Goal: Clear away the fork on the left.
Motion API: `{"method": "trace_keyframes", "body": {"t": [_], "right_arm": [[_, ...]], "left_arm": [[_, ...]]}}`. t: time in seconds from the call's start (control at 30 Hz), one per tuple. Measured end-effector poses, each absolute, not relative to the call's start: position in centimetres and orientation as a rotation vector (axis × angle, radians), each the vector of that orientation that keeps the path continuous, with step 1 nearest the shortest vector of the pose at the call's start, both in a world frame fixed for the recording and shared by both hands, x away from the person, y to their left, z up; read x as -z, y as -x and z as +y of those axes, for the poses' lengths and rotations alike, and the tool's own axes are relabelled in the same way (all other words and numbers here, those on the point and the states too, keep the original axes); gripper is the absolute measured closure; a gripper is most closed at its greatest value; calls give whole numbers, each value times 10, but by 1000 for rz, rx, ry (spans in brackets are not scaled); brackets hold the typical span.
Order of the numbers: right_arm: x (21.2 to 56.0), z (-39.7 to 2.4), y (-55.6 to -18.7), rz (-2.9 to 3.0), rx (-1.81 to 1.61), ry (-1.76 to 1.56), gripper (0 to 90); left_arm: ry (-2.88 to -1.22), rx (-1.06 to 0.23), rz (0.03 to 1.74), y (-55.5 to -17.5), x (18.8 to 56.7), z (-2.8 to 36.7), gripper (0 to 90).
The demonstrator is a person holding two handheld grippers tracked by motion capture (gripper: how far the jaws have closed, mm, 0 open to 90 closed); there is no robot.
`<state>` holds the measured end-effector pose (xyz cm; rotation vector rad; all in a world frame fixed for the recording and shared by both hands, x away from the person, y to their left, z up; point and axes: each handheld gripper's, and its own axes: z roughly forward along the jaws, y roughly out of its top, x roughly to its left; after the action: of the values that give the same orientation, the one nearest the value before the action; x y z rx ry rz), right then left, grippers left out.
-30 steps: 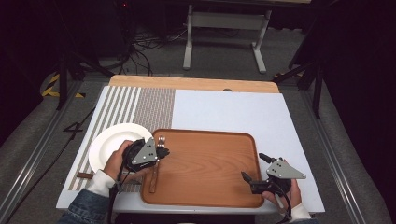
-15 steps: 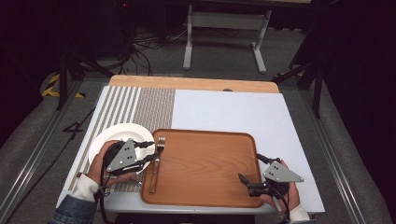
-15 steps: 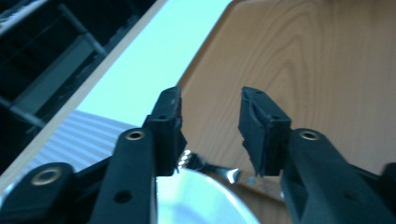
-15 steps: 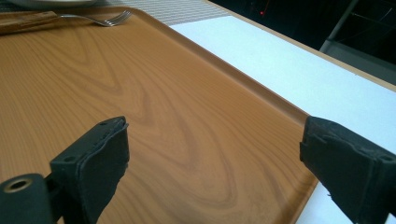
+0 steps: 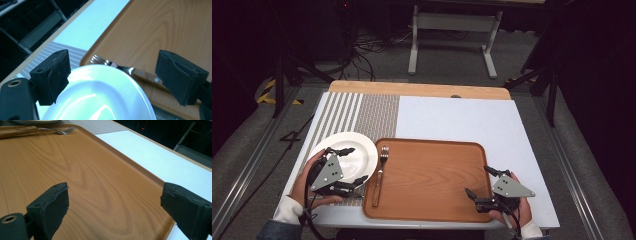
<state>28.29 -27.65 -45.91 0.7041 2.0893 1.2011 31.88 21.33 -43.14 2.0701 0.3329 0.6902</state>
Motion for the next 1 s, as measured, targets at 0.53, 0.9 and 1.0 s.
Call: {"method": "trace_keyframes", "body": {"t": [0.53, 0.9, 1.0], "right_arm": [[462, -280, -282, 2065, -1176, -714, 84], [461, -286, -283, 2031, -1191, -721, 68], [460, -288, -285, 2019, -1201, -728, 63]], "left_arm": [[-1939, -690, 545, -298, 459, 255, 60], [-1928, -672, 555, -293, 466, 255, 49], [-1921, -664, 558, -292, 466, 256, 48]]}}
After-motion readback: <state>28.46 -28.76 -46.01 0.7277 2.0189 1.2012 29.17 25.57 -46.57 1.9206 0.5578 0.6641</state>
